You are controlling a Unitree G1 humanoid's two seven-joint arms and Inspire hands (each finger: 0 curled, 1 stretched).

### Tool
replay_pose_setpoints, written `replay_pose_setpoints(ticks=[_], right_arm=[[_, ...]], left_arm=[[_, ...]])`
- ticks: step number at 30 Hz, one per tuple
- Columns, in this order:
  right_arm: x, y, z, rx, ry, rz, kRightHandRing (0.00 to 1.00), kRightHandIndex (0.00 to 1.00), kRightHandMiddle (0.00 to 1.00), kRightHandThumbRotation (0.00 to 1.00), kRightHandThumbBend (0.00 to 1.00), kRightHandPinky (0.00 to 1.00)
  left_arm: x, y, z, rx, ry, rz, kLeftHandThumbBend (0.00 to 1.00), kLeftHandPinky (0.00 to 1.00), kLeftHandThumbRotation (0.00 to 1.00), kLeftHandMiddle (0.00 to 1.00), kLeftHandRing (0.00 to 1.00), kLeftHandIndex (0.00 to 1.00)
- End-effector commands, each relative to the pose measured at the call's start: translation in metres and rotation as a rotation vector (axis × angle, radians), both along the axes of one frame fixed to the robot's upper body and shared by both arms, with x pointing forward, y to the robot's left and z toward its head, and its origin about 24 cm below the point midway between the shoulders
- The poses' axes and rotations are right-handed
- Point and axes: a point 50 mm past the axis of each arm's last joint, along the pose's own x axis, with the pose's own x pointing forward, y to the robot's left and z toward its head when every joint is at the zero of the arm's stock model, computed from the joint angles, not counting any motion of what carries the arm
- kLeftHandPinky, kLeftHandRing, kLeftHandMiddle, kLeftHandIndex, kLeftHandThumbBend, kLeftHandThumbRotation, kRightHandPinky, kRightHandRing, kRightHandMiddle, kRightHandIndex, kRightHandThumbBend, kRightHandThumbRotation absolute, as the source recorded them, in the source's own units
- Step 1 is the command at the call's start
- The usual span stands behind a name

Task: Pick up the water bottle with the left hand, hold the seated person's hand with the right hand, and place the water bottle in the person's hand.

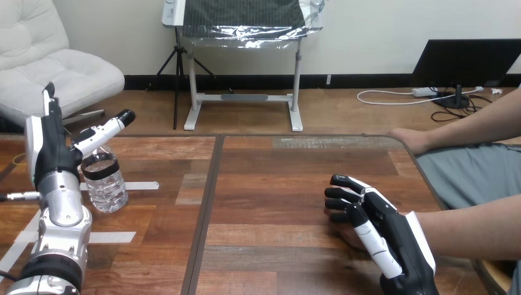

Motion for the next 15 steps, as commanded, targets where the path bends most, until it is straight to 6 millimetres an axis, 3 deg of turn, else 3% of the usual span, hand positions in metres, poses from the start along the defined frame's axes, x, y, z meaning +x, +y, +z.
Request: replay_pose_setpoints(ticks=[1, 15], right_arm=[[0.0102, 0.0015, 0.0149, 0.004, -0.086, 0.009, 0.74, 0.79, 0.76, 0.79, 0.8, 0.69], [0.0106, 0.0017, 0.0155, 0.003, -0.087, 0.011, 0.73, 0.79, 0.76, 0.8, 0.8, 0.68]], left_arm=[[0.0106, -0.0089, 0.0145, -0.019, -0.052, -0.032, 0.9, 0.94, 0.36, 1.0, 1.0, 1.0], [0.0127, -0.0117, 0.0113, -0.06, 0.003, -0.079, 0.95, 0.95, 0.4, 1.0, 1.0, 1.0]])
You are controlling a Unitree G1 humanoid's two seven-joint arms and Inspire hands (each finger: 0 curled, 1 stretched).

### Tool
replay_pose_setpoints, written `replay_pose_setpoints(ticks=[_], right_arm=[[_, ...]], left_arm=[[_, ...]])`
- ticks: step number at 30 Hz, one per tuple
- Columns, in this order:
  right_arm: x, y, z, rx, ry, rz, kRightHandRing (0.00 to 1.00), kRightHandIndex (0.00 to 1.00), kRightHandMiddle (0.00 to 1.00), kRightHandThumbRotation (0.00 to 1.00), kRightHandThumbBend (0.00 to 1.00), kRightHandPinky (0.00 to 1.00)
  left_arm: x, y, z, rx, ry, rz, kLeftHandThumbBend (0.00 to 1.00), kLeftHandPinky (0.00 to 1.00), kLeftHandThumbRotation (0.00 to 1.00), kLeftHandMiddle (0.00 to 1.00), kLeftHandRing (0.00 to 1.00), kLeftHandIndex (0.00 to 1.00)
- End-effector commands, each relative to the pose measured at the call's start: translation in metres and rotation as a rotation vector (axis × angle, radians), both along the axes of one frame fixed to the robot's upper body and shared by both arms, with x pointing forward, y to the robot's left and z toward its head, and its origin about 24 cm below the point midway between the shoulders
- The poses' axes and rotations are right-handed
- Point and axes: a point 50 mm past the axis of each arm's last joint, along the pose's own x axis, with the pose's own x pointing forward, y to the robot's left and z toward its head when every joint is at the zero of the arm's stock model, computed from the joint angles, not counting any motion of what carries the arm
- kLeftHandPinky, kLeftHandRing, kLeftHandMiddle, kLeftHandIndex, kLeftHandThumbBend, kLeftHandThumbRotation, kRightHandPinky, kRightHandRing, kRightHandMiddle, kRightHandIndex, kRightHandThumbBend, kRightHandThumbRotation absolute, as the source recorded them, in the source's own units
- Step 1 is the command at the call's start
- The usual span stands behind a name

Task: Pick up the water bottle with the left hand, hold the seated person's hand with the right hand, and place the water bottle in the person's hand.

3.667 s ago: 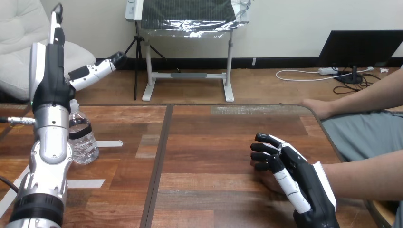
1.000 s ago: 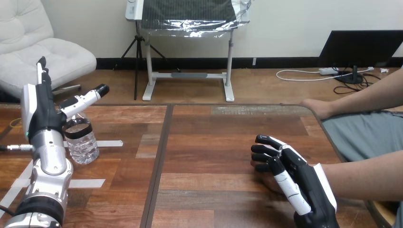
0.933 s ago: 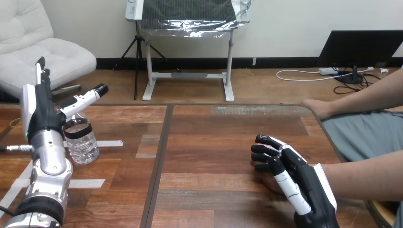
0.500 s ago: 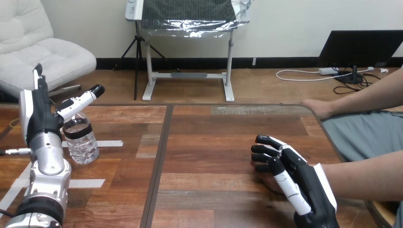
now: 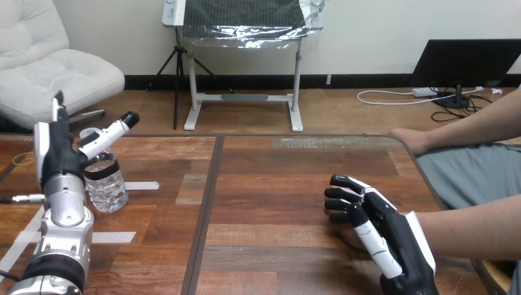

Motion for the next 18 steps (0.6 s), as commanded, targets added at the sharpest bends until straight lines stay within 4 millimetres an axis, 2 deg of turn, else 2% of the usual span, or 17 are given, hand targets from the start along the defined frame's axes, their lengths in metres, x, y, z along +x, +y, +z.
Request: replay_pose_setpoints(ticks=[1, 9, 18], right_arm=[[0.0106, 0.0018, 0.0155, 0.003, -0.086, 0.011, 0.74, 0.79, 0.76, 0.8, 0.8, 0.68], [0.0109, 0.0024, 0.0159, 0.007, -0.086, 0.011, 0.74, 0.79, 0.76, 0.8, 0.8, 0.68], [0.0114, 0.0029, 0.0164, 0.008, -0.089, 0.013, 0.74, 0.79, 0.76, 0.79, 0.79, 0.68]], left_arm=[[0.0119, -0.0073, 0.0175, -0.018, -0.052, -0.036, 0.95, 0.95, 0.4, 1.0, 1.0, 1.0], [0.0122, -0.0101, 0.0155, -0.018, -0.032, -0.062, 0.97, 0.95, 0.39, 1.0, 1.0, 1.0], [0.0122, -0.0144, 0.0127, -0.018, -0.009, -0.09, 0.94, 0.97, 0.37, 1.0, 1.0, 1.0]])
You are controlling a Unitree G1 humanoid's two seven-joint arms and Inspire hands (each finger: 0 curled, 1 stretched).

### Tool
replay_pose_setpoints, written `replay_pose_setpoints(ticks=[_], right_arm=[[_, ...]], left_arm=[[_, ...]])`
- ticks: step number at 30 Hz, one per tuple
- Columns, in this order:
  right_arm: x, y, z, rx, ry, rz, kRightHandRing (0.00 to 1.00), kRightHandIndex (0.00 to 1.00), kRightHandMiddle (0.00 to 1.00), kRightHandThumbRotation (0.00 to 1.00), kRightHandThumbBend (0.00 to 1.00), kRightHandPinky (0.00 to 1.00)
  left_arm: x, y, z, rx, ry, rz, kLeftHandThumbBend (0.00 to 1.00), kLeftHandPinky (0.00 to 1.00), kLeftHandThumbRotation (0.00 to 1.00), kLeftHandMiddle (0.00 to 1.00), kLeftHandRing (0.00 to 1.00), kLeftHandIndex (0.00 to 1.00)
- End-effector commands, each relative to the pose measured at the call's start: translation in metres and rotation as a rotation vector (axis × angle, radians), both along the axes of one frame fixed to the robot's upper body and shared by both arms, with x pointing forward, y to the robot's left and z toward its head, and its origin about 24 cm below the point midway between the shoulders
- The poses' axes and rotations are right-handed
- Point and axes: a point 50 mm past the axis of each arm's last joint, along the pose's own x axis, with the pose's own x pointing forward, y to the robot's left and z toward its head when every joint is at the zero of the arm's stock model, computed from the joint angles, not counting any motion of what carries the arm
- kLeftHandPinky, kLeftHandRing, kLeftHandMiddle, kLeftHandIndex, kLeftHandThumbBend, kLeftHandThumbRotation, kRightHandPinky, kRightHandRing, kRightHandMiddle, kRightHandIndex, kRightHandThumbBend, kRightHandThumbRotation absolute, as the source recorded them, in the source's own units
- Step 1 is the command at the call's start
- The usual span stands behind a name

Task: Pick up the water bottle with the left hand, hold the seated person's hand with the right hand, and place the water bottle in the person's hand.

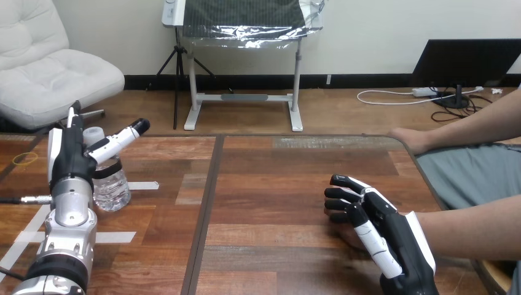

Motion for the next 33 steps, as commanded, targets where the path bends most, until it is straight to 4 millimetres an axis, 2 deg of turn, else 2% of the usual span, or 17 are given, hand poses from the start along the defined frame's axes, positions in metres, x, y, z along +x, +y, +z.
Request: replay_pose_setpoints(ticks=[1, 33], right_arm=[[0.011, 0.003, 0.016, 0.008, -0.09, 0.013, 0.73, 0.79, 0.76, 0.79, 0.79, 0.68], [0.011, 0.002, 0.017, 0.0, -0.089, 0.02, 0.74, 0.79, 0.76, 0.8, 0.79, 0.68]], left_arm=[[0.011, -0.009, 0.017, 0.005, -0.059, -0.043, 0.94, 0.97, 0.37, 1.0, 1.0, 1.0], [0.007, -0.015, 0.005, -0.013, -0.018, -0.023, 0.97, 0.99, 0.36, 1.0, 1.0, 1.0]])
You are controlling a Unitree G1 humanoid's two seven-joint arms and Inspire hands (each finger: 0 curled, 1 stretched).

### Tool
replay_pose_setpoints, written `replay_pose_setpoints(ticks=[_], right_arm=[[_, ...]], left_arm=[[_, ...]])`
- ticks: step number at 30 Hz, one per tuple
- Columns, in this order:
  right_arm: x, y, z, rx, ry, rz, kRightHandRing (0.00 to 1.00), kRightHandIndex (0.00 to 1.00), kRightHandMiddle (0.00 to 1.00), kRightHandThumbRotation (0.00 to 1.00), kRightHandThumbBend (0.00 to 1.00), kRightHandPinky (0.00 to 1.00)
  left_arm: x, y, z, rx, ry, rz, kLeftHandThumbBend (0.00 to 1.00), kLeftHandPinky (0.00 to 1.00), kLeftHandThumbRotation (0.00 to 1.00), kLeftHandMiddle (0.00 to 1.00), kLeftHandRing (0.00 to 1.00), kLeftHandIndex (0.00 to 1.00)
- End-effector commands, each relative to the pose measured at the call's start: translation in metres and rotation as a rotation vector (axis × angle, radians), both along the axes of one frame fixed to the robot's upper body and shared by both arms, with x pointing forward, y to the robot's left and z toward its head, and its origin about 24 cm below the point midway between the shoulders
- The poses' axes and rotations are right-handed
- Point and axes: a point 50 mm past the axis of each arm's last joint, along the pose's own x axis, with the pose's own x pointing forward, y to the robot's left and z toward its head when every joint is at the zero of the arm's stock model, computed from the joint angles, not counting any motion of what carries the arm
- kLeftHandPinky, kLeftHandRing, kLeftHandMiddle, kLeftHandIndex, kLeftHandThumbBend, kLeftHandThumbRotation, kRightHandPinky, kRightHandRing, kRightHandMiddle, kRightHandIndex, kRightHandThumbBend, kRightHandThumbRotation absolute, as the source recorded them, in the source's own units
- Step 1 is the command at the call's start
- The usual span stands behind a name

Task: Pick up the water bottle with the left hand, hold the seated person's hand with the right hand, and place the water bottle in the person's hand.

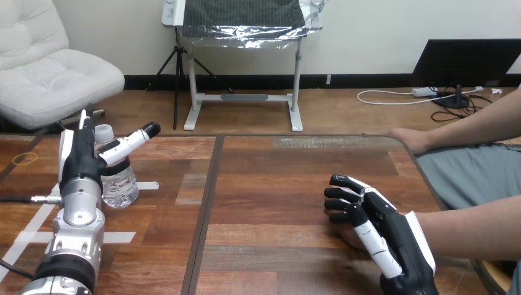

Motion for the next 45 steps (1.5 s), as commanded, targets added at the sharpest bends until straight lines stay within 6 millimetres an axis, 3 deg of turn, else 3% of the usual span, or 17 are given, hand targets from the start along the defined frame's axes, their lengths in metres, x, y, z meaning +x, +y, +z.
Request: replay_pose_setpoints(ticks=[1, 26, 45], right_arm=[[0.011, 0.002, 0.017, 0.001, -0.089, 0.018, 0.74, 0.79, 0.76, 0.8, 0.79, 0.68], [0.011, 0.002, 0.017, 0.011, -0.091, 0.017, 0.74, 0.78, 0.76, 0.8, 0.79, 0.68], [0.01, 0.002, 0.017, 0.008, -0.09, 0.022, 0.74, 0.79, 0.76, 0.79, 0.78, 0.68]], left_arm=[[0.006, -0.005, 0.01, 0.004, -0.04, -0.006, 0.97, 0.99, 0.35, 1.0, 1.0, 1.0], [0.003, -0.002, 0.004, -0.003, 0.005, 0.037, 0.95, 0.91, 0.32, 1.0, 1.0, 1.0], [0.001, -0.002, -0.002, 0.005, 0.056, 0.061, 0.88, 0.96, 0.32, 1.0, 1.0, 1.0]])
